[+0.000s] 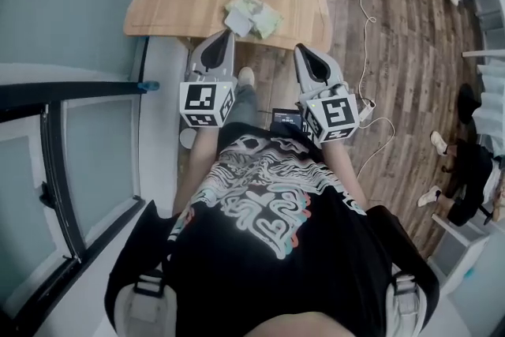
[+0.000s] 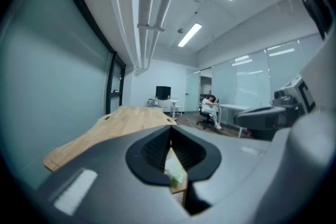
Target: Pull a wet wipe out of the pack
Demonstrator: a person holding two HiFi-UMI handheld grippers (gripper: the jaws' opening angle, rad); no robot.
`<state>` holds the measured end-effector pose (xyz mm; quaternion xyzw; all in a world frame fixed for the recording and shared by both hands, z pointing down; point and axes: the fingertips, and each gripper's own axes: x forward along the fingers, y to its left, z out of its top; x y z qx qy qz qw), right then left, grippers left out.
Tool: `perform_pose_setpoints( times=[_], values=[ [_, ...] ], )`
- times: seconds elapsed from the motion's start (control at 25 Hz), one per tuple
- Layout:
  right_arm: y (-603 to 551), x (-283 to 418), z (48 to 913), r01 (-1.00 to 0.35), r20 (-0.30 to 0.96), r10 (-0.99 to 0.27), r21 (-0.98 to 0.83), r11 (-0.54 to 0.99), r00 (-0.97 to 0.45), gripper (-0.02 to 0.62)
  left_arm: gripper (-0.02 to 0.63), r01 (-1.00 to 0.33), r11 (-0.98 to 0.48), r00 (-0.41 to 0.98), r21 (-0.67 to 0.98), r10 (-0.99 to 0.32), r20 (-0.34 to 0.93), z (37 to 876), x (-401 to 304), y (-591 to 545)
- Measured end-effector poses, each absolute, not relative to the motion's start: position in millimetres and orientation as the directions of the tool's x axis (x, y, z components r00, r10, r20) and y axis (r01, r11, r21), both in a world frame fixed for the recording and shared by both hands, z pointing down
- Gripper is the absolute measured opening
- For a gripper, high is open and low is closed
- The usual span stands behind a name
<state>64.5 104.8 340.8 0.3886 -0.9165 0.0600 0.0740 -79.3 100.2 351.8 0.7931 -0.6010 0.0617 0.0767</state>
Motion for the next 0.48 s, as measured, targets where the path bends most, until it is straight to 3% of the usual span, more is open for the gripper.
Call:
perform_pose_setpoints(
  times=[0.48],
  values=[
    [-1.3, 25.8, 388.7, -0.755, 0.321, -0.703, -0.061, 0.653, -0.634, 0.000, -0.009, -0.930, -0.360, 0.367, 0.076, -0.892, 0.263, 387.1, -112.4, -16.8]
  ],
)
